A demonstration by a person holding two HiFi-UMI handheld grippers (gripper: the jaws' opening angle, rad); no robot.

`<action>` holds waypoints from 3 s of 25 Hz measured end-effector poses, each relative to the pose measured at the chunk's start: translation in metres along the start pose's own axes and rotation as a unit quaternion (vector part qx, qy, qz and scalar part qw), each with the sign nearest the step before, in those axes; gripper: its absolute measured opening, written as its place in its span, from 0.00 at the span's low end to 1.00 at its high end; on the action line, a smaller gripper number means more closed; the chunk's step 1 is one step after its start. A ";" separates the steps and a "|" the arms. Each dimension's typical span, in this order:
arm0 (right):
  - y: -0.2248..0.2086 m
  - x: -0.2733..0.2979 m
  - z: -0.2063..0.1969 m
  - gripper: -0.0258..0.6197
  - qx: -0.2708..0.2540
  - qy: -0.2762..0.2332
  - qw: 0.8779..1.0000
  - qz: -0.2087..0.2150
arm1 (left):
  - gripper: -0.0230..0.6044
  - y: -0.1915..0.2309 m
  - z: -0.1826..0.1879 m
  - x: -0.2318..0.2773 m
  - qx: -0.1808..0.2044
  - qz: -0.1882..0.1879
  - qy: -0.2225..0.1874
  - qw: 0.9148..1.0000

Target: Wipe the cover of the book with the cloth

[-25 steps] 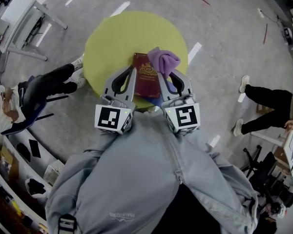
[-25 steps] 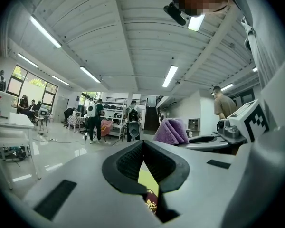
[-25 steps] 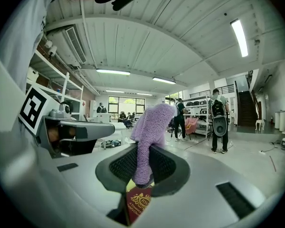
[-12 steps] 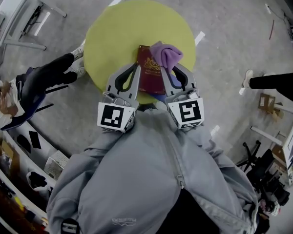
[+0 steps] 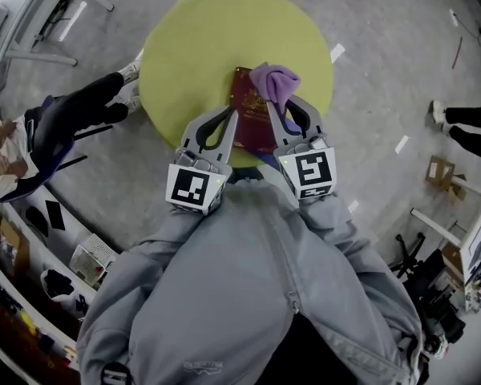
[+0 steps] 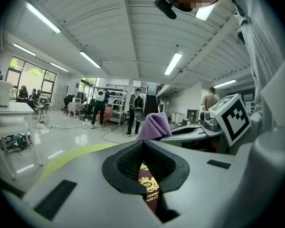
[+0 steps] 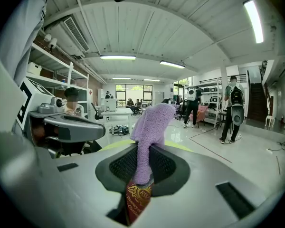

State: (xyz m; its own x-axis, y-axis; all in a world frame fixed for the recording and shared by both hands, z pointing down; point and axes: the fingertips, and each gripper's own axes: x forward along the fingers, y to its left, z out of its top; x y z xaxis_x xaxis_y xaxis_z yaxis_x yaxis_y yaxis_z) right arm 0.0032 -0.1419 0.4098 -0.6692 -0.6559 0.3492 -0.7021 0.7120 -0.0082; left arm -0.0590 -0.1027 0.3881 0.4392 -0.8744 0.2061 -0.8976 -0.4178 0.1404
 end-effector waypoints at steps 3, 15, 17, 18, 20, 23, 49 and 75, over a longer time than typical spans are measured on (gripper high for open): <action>-0.001 0.011 -0.006 0.15 -0.004 0.006 1.000 0.005 | 0.07 0.006 -0.012 0.004 0.003 0.003 0.010 1.000; -0.007 0.044 -0.041 0.15 -0.028 0.058 0.997 0.039 | 0.07 0.016 -0.054 0.017 0.000 -0.004 0.053 0.999; -0.005 0.049 -0.047 0.15 -0.043 0.075 0.995 0.050 | 0.07 0.018 -0.059 0.017 -0.003 -0.003 0.062 0.998; -0.004 0.051 -0.050 0.15 -0.052 0.084 0.994 0.056 | 0.07 0.020 -0.063 0.017 -0.005 -0.001 0.069 0.998; -0.004 0.057 -0.056 0.15 -0.071 0.104 0.990 0.065 | 0.07 0.024 -0.071 0.017 -0.009 0.005 0.086 0.996; -0.002 0.066 -0.065 0.15 -0.099 0.138 0.982 0.079 | 0.07 0.029 -0.085 0.015 -0.013 0.006 0.105 0.994; 0.013 0.126 -0.130 0.15 -0.178 0.284 0.931 0.142 | 0.07 0.009 -0.184 0.006 -0.084 -0.098 0.275 0.953; -0.034 0.087 -0.152 0.15 -0.145 0.312 0.934 0.096 | 0.07 -0.003 -0.209 0.003 -0.109 -0.101 0.315 0.937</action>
State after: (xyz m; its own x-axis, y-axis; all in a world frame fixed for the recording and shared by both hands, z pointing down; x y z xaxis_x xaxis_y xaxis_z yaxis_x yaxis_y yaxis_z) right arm 0.0060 -0.1850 0.5831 -0.4399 -0.2995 0.8466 -0.4282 0.8986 0.0953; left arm -0.0476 -0.0522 0.5903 0.5948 -0.4347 0.6762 -0.7958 -0.4378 0.4185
